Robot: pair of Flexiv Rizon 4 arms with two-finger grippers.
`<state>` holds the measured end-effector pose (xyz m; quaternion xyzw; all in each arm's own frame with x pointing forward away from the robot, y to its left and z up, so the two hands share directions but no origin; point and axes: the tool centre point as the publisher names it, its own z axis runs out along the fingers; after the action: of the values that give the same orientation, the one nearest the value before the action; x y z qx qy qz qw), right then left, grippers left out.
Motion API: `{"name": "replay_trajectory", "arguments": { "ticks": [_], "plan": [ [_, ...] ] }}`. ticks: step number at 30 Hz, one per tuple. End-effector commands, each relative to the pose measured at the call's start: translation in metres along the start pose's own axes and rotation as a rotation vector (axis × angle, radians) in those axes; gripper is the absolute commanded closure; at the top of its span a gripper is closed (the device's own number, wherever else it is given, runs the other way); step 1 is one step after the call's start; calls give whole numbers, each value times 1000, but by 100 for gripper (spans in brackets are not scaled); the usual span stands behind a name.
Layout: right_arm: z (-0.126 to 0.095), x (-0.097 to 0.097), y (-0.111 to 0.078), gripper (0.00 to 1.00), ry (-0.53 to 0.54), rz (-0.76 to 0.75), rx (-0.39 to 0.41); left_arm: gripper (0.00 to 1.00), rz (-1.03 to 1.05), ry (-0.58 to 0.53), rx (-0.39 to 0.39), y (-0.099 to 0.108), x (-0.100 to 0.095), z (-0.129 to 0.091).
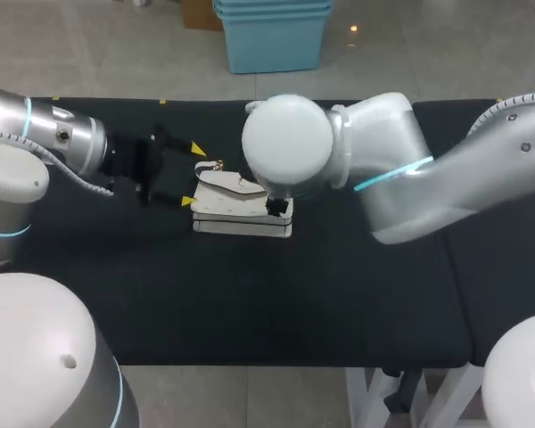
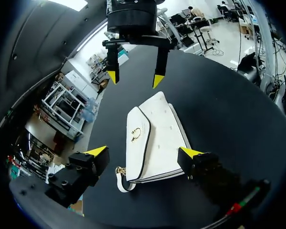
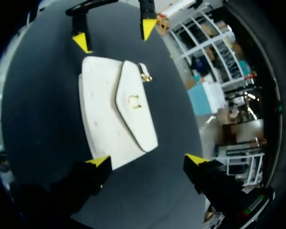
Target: Pick up the bag, open it, inspect its contents, close it, and place it on the opposite side
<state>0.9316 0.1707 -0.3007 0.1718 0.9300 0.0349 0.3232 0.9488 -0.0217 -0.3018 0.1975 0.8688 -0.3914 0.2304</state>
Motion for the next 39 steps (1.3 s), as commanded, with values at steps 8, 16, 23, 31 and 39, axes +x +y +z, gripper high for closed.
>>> {"name": "replay_trajectory", "arguments": {
  "ticks": [8,16,23,31,39],
  "plan": [
    [-14,-30,-4,0,496,128,86,0,-236,311,40,15,-15,4],
    [-14,-30,-4,0,496,128,86,0,-236,311,40,15,-15,4],
    [-14,-32,0,0,507,147,104,0,-312,270,13,9,-24,10],
    [-23,-47,0,0,649,514,236,0,-902,86,-134,-10,-43,3],
    [-26,-46,-17,0,818,844,389,0,-1331,65,-194,-2,-43,-1]
  ]
}}
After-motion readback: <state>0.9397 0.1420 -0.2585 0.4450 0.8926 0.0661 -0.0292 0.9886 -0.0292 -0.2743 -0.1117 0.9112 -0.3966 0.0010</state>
